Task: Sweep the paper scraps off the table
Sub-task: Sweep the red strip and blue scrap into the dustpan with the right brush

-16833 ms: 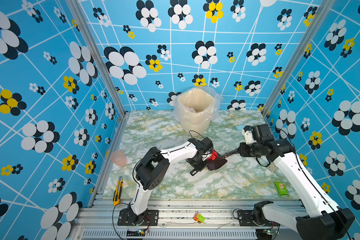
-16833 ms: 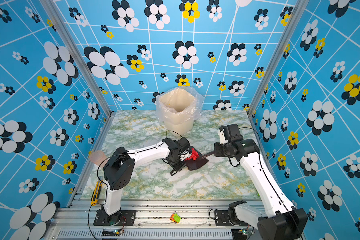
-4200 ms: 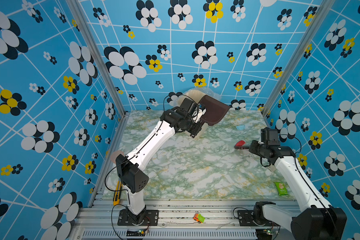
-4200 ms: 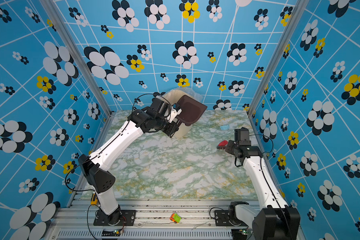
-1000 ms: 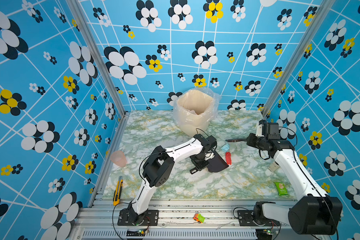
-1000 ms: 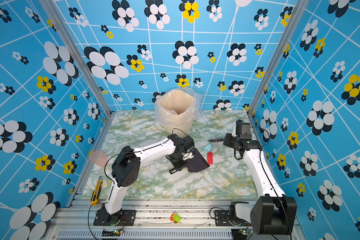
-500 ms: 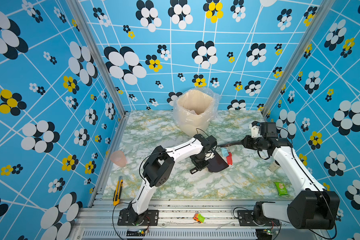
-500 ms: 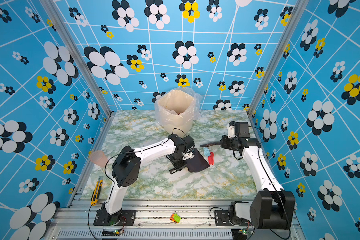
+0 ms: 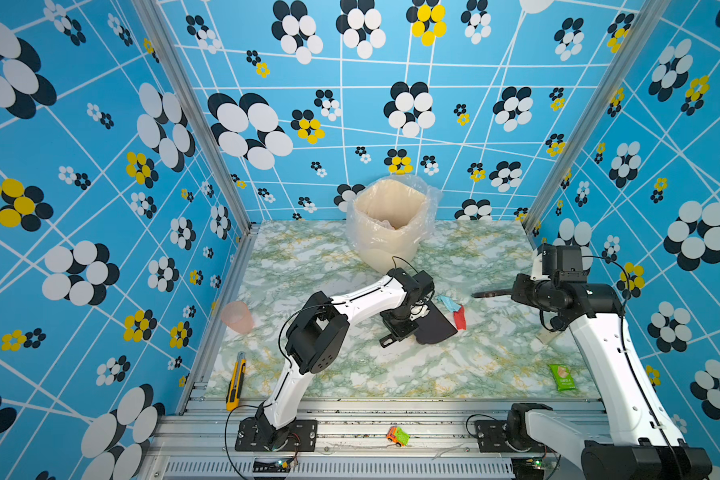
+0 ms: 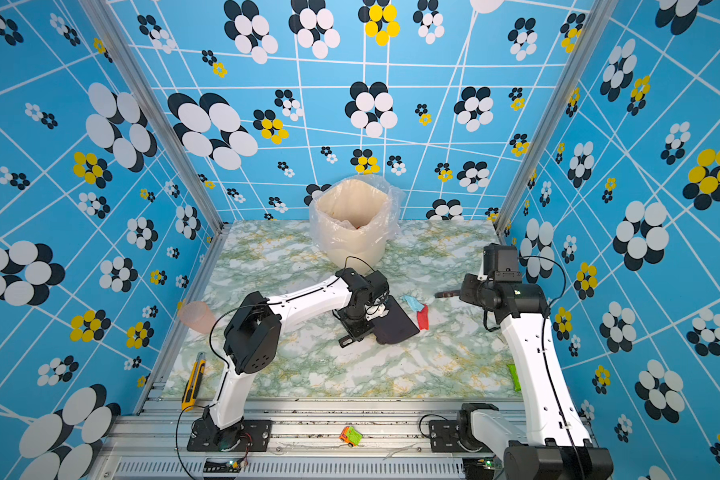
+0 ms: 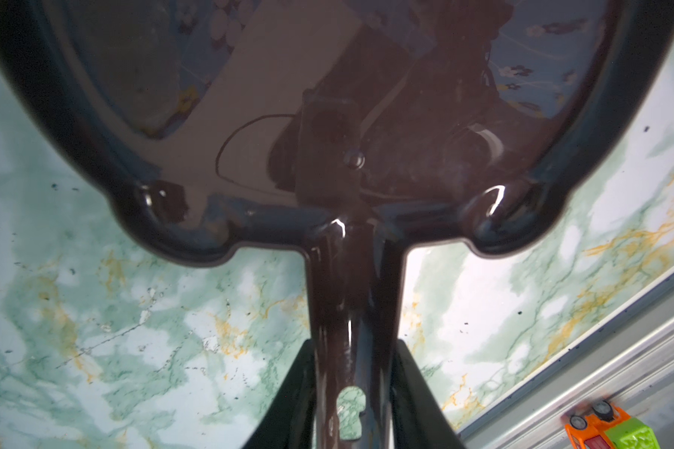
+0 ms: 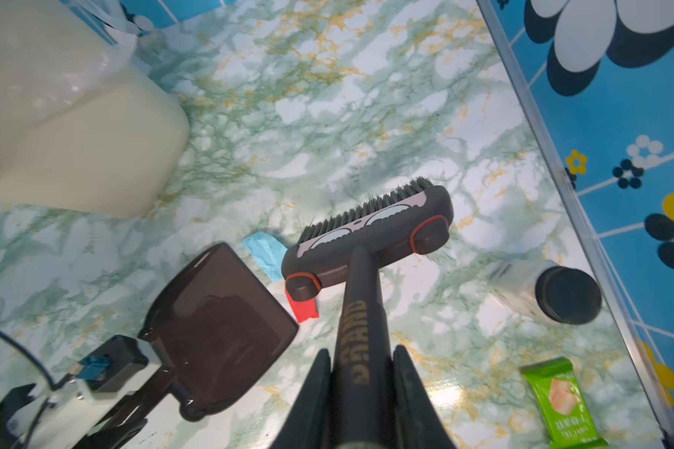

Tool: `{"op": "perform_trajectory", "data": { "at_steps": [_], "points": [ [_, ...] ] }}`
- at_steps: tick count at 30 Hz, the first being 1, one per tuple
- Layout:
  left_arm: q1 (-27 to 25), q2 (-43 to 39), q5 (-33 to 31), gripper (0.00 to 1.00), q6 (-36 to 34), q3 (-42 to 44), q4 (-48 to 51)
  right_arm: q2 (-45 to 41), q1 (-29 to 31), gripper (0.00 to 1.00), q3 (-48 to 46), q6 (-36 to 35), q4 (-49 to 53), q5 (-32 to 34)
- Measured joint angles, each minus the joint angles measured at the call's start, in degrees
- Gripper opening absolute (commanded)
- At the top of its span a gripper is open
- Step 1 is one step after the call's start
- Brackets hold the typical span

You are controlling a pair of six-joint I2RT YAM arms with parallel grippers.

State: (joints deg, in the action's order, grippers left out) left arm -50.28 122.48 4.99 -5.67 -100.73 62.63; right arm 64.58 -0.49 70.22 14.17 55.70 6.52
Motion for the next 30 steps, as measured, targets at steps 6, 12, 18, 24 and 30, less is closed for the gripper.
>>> {"op": "perform_trajectory", "data": {
  "at_steps": [6,12,18,24,30],
  "points": [
    [0.0,0.0,-0.1,0.0,-0.2,0.0,0.0,1.9,0.0,0.0,-2.4,-0.8,2.6,-1.4],
    [0.0,0.0,-0.1,0.0,-0.2,0.0,0.0,1.9,0.2,0.0,-5.2,-1.9,-0.7,-8.9],
    [0.0,0.0,-0.1,0.0,-0.2,0.0,0.0,1.9,0.5,0.0,-5.4,-4.0,-0.9,-17.3],
    [0.0,0.0,-0.1,0.0,-0.1,0.0,0.0,1.3,0.5,0.0,-5.4,-5.5,-0.1,-19.7],
    [0.0,0.0,-0.1,0.0,-0.1,0.2,-0.3,-1.2,0.5,0.0,-5.2,-5.2,-2.3,-15.9]
  ]
}}
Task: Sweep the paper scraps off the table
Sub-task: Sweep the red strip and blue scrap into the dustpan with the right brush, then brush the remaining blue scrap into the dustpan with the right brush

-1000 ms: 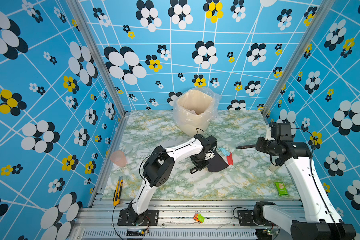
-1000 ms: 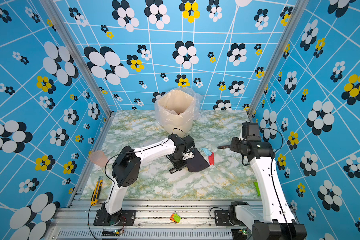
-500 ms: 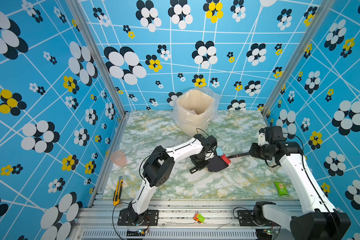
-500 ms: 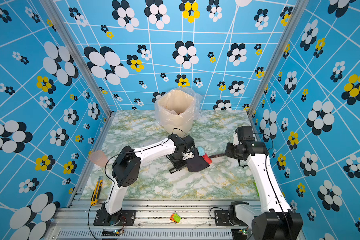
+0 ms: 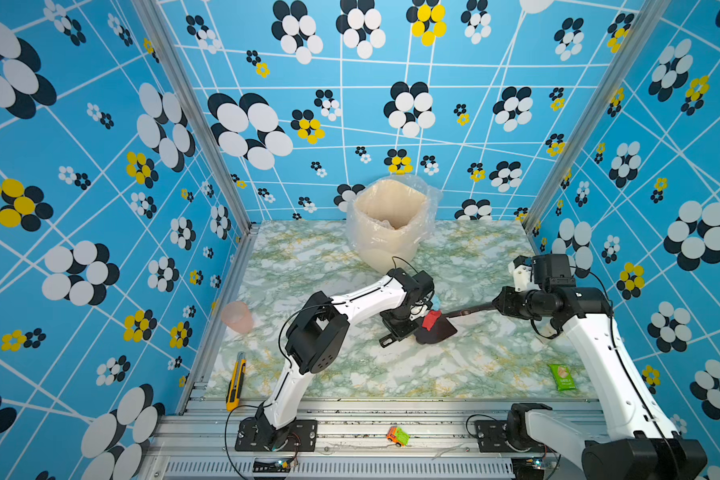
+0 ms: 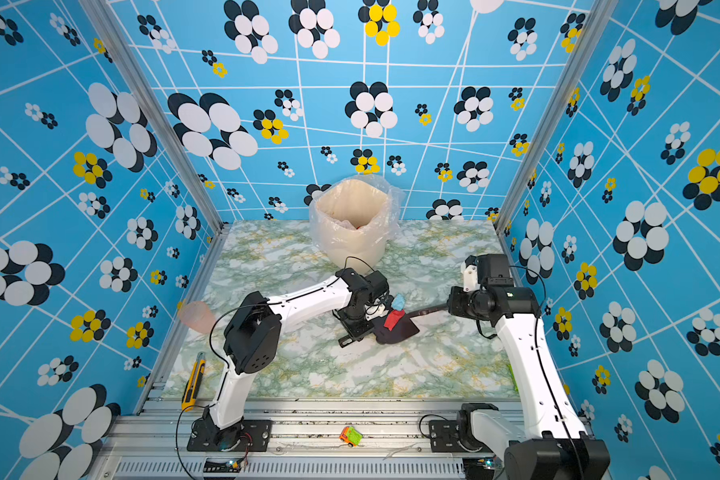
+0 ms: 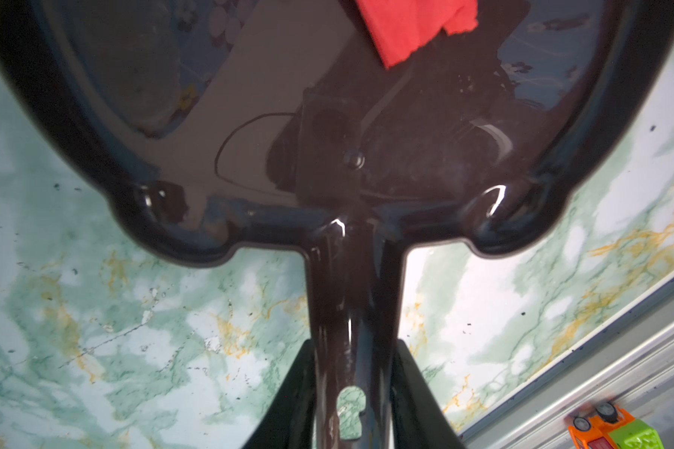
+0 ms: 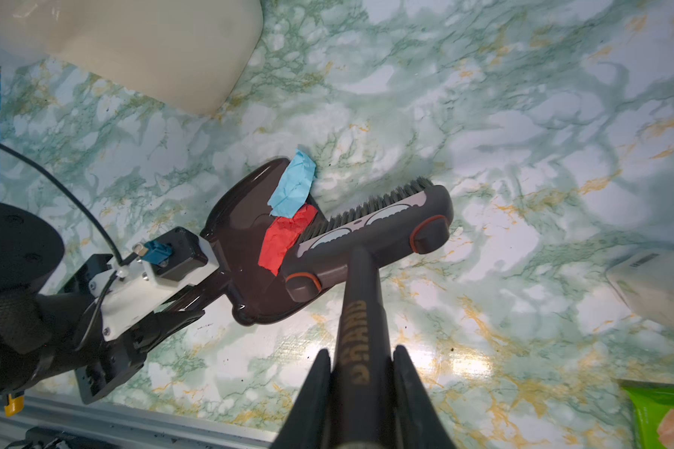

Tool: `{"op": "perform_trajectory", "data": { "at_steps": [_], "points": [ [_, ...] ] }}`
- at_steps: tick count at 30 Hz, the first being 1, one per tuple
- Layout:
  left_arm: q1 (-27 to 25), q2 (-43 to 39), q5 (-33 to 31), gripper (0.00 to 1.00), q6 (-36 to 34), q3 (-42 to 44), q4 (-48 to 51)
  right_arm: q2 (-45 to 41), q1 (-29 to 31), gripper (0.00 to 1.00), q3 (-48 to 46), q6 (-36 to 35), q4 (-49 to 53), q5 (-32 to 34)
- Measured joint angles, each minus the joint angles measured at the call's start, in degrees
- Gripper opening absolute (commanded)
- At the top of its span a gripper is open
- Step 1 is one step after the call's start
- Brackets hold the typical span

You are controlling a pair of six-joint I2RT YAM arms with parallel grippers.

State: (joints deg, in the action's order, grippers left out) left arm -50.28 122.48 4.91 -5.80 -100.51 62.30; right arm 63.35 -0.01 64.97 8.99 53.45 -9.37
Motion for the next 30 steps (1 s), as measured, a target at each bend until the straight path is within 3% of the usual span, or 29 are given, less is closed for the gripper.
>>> {"op": "perform_trajectory", "data": {
  "at_steps": [8,15,23,30],
  "points": [
    [0.1,0.0,0.0,0.0,0.2,0.4,-1.0,0.4,0.0,0.0,0.0,2.7,-12.3,3.2],
    [0.4,0.0,0.0,0.0,0.7,0.7,-2.5,6.6,0.3,0.0,-1.8,3.7,-20.5,-1.5],
    [0.6,0.0,0.2,0.0,1.7,0.7,-2.7,7.4,1.8,0.0,-6.1,3.2,-19.1,-7.8],
    [1.1,0.0,0.7,0.0,3.0,1.3,-4.3,3.2,2.1,0.0,-7.8,1.9,-14.1,-11.6]
  ]
}}
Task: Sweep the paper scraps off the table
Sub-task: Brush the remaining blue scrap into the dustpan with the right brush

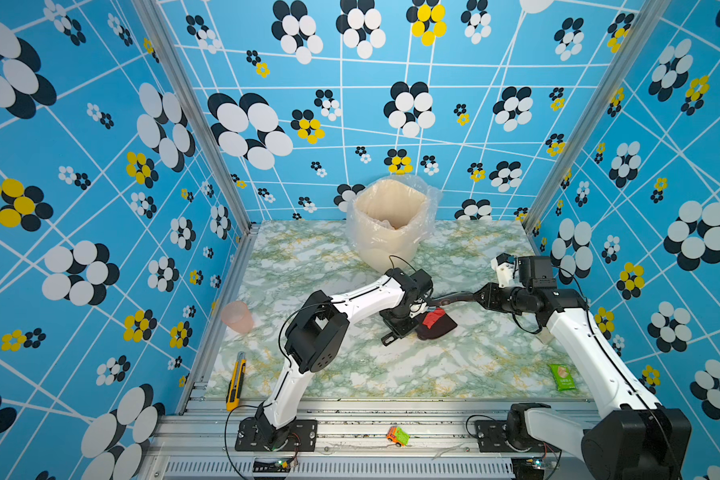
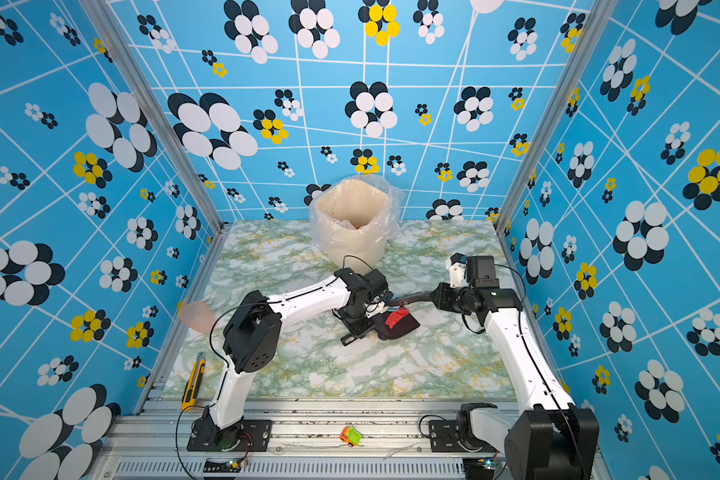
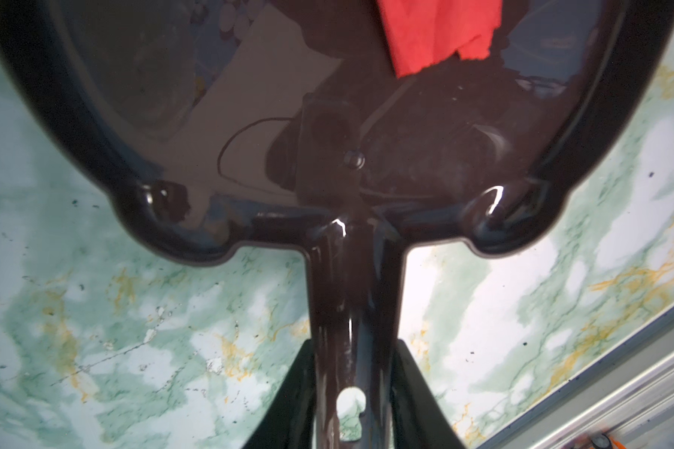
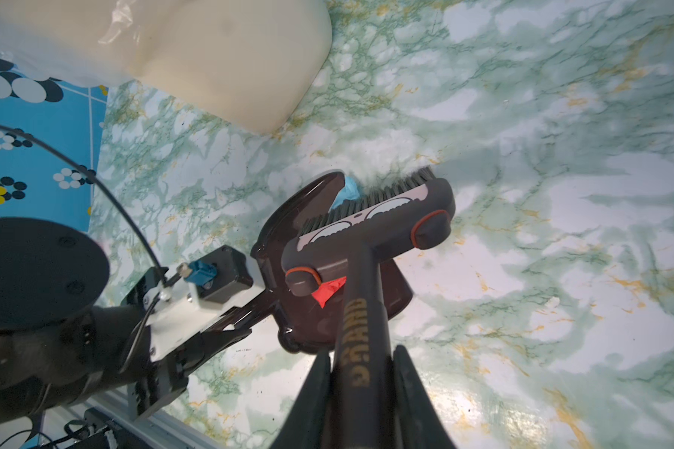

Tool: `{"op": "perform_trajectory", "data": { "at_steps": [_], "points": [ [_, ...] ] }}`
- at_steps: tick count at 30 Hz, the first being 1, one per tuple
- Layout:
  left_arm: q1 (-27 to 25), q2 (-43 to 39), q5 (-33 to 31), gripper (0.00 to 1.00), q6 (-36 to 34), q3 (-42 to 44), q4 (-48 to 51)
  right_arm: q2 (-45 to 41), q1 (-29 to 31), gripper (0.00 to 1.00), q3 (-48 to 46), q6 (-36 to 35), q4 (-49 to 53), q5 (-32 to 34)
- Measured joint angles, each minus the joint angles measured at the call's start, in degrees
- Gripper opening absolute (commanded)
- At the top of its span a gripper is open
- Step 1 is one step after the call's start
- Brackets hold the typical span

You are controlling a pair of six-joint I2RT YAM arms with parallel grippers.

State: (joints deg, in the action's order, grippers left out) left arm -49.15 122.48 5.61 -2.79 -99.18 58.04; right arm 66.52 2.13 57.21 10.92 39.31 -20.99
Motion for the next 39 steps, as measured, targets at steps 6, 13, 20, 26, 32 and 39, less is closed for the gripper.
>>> {"op": "perform_trajectory", "data": {
  "at_steps": [6,13,20,26,32,39],
  "points": [
    [0.4,0.0,0.6,0.0,0.7,1.3,-2.9,-3.9,0.0,0.0,0.0,1.4,1.6,2.4],
    [0.4,-1.2,0.3,0.0,1.6,5.2,-8.1,-5.2,-0.8,0.0,2.5,5.2,0.7,9.6],
    [0.7,-1.6,0.1,0.0,2.3,5.2,-7.3,-4.9,-3.0,0.0,4.0,7.6,-3.0,14.8],
    [0.8,-1.7,0.5,0.0,2.2,5.1,-3.8,0.5,-3.0,0.0,4.0,8.2,-9.0,15.8],
    [0.8,-2.3,1.6,0.0,2.1,5.0,-0.5,6.4,-3.0,0.0,3.3,8.2,-15.7,15.7],
    [0.8,-2.3,2.1,0.0,1.9,4.5,0.7,11.8,-1.8,0.0,3.3,6.9,-19.0,14.5]
  ]
}}
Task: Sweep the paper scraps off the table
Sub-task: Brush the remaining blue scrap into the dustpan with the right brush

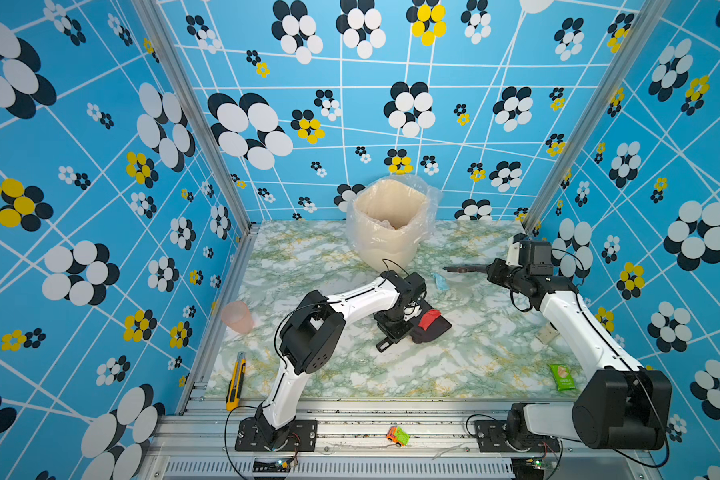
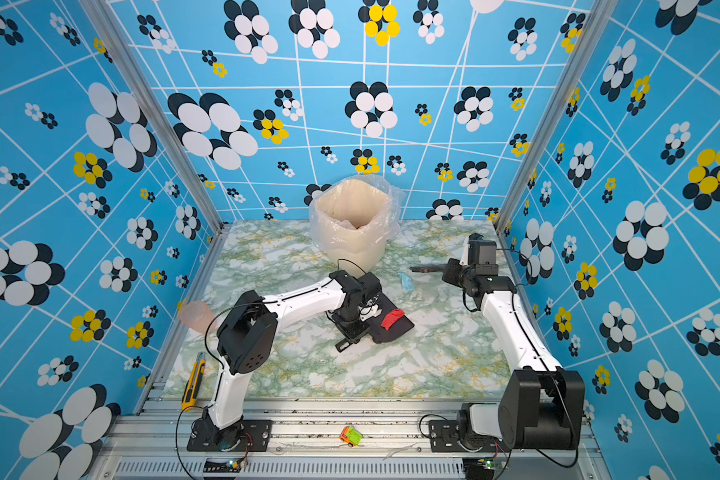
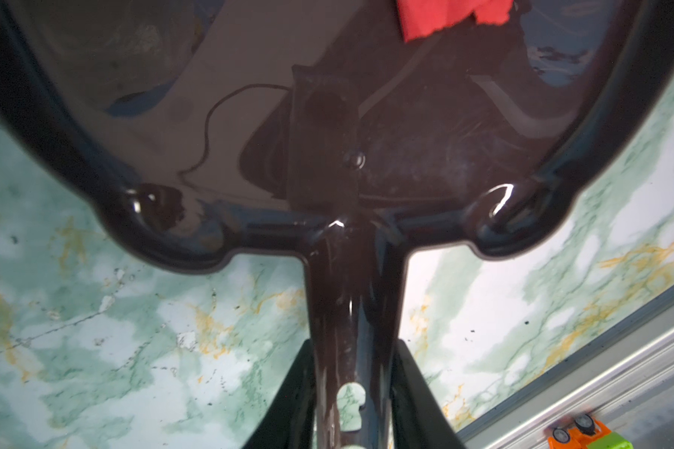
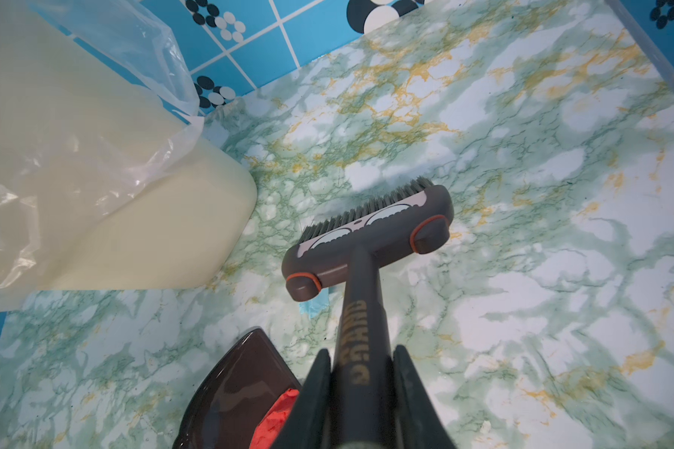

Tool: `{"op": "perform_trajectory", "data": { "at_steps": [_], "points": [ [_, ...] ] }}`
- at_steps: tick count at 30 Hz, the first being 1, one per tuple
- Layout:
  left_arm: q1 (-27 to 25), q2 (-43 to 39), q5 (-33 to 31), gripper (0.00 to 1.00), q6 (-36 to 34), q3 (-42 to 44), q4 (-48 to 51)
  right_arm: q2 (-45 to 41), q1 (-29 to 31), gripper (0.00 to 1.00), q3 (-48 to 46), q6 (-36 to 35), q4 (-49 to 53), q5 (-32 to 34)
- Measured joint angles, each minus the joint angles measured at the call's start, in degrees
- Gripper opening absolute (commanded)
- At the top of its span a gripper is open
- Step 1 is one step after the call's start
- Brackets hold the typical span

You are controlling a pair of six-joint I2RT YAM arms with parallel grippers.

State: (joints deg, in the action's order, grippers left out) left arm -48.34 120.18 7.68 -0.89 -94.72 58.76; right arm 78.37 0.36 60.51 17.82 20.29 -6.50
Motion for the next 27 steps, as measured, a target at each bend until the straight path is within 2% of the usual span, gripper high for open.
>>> {"op": "perform_trajectory", "data": {
  "at_steps": [12,22,27],
  "points": [
    [0.9,0.0,1.4,0.0,0.3,-1.0,-0.1,0.2,6.4,0.0,0.7,-4.2,8.1,-0.2],
    [2.5,0.4,1.4,0.0,1.3,-1.0,-1.6,-6.2,8.4,0.0,-0.5,-6.1,18.1,-8.6],
    [2.5,0.4,1.3,0.0,1.4,-1.0,-1.7,-6.9,8.4,0.0,-0.5,-7.2,20.7,-10.5]
  ]
}}
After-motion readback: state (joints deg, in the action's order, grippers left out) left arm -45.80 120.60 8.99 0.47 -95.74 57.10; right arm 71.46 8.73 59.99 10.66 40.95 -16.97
